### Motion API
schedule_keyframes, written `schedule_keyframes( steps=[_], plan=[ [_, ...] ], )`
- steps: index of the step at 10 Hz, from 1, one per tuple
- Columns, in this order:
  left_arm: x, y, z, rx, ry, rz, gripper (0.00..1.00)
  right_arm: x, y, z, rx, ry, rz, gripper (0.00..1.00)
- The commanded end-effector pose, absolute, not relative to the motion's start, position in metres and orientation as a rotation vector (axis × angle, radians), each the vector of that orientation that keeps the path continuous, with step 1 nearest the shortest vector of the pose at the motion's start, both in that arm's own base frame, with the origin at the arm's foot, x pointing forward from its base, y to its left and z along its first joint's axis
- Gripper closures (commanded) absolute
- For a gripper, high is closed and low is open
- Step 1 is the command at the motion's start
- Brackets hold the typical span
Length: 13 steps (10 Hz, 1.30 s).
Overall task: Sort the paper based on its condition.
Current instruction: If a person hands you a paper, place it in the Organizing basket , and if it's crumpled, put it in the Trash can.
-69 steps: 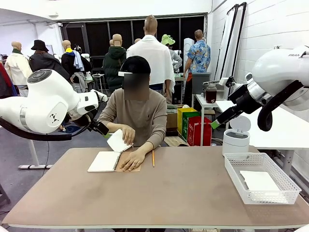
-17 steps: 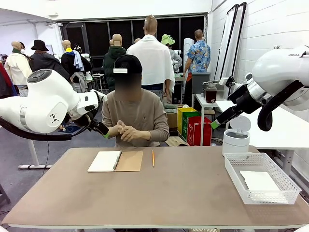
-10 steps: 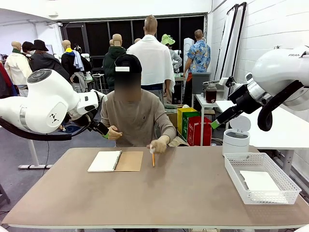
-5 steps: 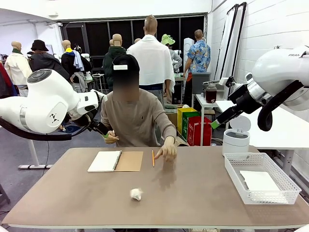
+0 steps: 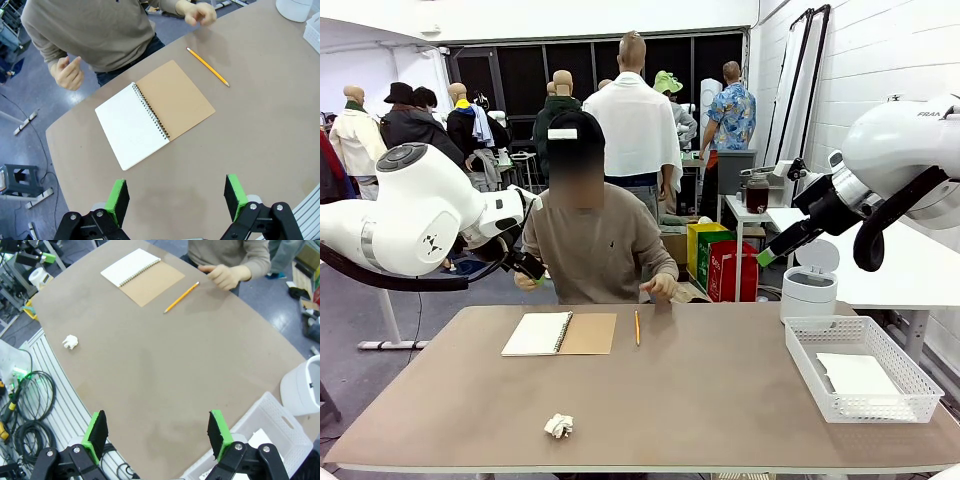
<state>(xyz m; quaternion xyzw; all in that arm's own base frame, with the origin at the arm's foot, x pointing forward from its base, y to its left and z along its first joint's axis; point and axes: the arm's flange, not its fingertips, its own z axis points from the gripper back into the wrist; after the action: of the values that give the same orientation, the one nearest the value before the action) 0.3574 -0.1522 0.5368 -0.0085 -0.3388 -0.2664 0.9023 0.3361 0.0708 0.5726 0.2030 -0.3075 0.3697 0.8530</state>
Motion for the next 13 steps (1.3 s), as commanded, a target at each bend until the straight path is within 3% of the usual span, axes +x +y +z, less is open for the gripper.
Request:
schedule_keyframes(
  steps=[1, 7, 13],
  plan=[
    [0.357, -0.152, 0.537, -0.017, -0.7, -0.554, 0.0, 0.336, 0.072, 0.573, 0.426, -0.647, 0.78, 0.0],
    [0.357, -0.152, 0.537, -0.017, -0.7, -0.554, 0.0, 0.339, 0.089, 0.568, 0.435, -0.623, 0.811, 0.0],
    [0.357, -0.152, 0.537, -0.017, -0.7, -0.554, 0.0, 0.355, 0.181, 0.542, 0.368, -0.564, 0.966, 0.0]
  ],
)
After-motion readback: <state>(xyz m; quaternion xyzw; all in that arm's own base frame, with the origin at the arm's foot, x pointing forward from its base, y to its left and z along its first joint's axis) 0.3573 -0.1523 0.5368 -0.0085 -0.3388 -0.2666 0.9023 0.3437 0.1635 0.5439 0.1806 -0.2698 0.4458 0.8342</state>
